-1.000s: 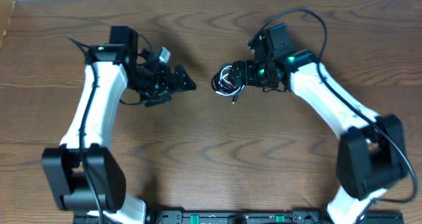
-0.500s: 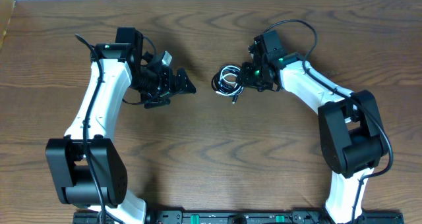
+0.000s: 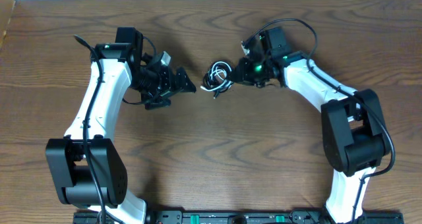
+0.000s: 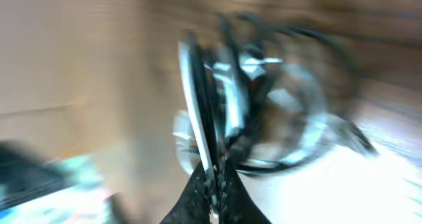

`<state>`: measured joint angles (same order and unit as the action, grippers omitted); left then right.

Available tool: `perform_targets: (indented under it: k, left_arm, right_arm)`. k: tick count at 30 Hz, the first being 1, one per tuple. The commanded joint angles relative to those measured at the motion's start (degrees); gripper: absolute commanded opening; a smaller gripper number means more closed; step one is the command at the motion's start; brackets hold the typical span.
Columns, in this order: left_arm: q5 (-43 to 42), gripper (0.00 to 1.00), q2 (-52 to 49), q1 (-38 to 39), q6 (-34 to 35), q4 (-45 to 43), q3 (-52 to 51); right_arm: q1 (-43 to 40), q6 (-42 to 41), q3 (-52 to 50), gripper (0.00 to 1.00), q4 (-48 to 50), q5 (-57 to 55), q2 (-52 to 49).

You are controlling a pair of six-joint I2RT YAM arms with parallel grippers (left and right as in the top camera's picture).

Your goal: Untangle cables

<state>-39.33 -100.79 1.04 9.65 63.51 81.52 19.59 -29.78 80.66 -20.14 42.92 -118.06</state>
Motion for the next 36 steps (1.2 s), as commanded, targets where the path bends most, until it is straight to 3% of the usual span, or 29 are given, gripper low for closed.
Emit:
perform_targets:
  k: [1,7,11,15,17,20,26,27,29,32,36]
  left_arm:
    - [-2.67,0.98,-0.15,0.07,10.10,0.20,0.31]
    - [-2.73,0.98,-0.15,0.07,12.37,-1.64,0.31]
    - [-2.75,0.92,-0.15,0.07,13.33,-1.62,0.31]
    - [-2.71,0.92,-0.15,0.07,13.62,-1.62,0.31]
    - [-2.71,0.92,-0.15,0.07,13.62,-1.64,0.31]
    - [-2.67,0.92,-0.15,0.07,13.60,-1.64,0.31]
    - [-0.52,0.91,-0.15,0.07,13.62,-1.88,0.31]
    - [0.15,0.84,-0.15,0.07,13.60,-2.10,0.31]
    - [1.53,0.49,-0.15,0.07,13.60,-2.34,0.31]
    - [5.53,0.11,-0.15,0.07,13.66,-2.67,0.31]
    - [9.46,0.08,-0.15,0.07,13.62,-1.95,0.31]
  right_arm:
    - [-2.16,-2.58,2.16,0.02,2.64,22.67,4.24]
    - [-1.86,-3.34,2.16,0.02,5.01,36.30,6.84]
    - [-0.09,-13.90,2.16,0.01,15.23,43.04,6.84]
    - [2.43,-32.06,2.16,0.01,37.35,46.56,6.88]
    - [3.30,-35.93,2.16,0.01,49.18,45.70,6.86]
    - [3.61,-41.62,2.16,0.01,56.48,44.63,6.84]
    - [2.60,-48.17,2.16,0.02,58.34,44.04,6.86]
    - [2.62,-48.92,2.16,0.02,58.93,44.04,6.86]
    - [2.64,-49.03,2.16,0.02,60.15,43.85,6.86]
    - [2.62,-48.70,2.14,0.02,60.46,43.10,6.84]
    - [2.14,-47.21,2.12,0.02,60.43,41.79,6.84]
